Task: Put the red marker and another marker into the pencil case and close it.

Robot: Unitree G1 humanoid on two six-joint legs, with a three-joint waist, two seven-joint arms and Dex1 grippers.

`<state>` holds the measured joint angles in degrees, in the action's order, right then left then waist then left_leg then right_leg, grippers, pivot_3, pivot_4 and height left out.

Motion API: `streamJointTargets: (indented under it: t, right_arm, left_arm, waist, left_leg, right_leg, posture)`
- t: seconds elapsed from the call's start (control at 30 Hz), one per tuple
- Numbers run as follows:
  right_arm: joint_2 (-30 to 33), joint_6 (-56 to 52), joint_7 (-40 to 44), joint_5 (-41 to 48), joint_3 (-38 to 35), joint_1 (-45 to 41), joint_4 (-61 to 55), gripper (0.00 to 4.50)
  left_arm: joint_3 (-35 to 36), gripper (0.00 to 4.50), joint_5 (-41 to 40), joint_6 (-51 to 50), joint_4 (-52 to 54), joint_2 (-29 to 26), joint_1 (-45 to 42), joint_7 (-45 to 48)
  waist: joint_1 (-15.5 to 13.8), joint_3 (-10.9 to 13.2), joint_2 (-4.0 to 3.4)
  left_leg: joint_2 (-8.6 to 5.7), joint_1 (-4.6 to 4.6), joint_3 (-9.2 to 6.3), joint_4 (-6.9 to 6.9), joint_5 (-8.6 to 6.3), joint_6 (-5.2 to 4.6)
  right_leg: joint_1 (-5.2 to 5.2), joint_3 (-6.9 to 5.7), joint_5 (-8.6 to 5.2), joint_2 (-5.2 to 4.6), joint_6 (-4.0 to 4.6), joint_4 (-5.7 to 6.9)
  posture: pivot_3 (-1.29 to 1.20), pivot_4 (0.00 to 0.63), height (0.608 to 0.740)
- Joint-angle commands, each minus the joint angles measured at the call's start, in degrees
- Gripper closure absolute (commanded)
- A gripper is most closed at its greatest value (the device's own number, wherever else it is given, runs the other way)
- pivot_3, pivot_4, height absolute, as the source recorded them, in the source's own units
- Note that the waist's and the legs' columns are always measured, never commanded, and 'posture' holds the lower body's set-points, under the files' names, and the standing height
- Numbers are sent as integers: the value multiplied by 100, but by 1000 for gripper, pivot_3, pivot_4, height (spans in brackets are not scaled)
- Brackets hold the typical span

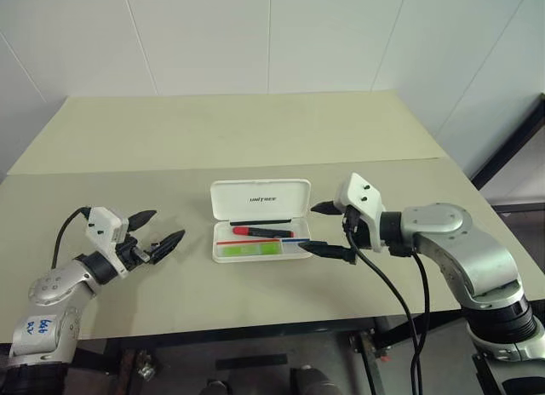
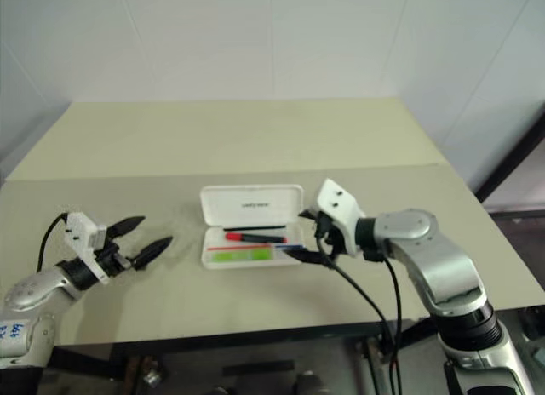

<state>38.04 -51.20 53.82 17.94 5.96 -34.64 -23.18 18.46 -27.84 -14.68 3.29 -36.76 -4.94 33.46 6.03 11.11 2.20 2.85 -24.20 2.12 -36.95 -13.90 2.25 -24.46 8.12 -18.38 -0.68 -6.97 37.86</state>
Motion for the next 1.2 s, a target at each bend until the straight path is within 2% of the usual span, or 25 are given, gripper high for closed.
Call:
streamJointTargets:
  t: [0.03,0.17,0.33,0.87,0.97,1.2]
  right_arm:
    - [177,176,-61,76,-213,40,37,44]
    - [301,318,-73,80,-198,2,237,44]
    - [358,438,-58,95,-161,-60,399,44]
    - [335,672,-74,48,-21,-250,751,44]
    - [359,694,-77,46,-30,-234,767,0]
    - [416,696,-112,42,-96,-199,754,0]
  left_arm:
    - [344,0,8,-433,440,108,238,-559]
    - [408,0,239,-896,693,382,420,-1351]
    - [461,0,171,-1457,1027,639,571,-1784]
    - [-2,0,165,-2673,1500,655,903,-1678]
    - [-54,611,312,-2595,1379,631,816,-1650]
    - [-133,2791,459,-2479,1123,707,543,-1589]
  waist:
    - [0,1,2]
    - [-15,0,4]
    - [-47,-1,6]
    - [-107,-1,5]
    - [-113,-1,5]
    - [-148,-1,5]
  left_leg:
    - [1,0,0,2,-1,-1]
    - [0,1,0,3,-1,-2]
    - [-3,0,2,-2,-1,-2]
    - [-4,3,16,1,-4,-1]
    - [-5,4,17,1,-5,-2]
    - [-10,4,20,-2,-5,-2]
  right_leg:
    - [0,0,0,0,0,-2]
    - [0,0,0,0,0,-3]
    - [2,2,2,0,-3,-3]
    - [3,8,1,1,-1,-11]
    - [4,8,1,0,0,-13]
    - [12,5,1,-4,0,-17]
  posture:
    - [0,150,740]
    - [0,150,740]
    - [0,150,740]
    - [0,150,740]
    - [0,150,740]
    - [0,150,740]
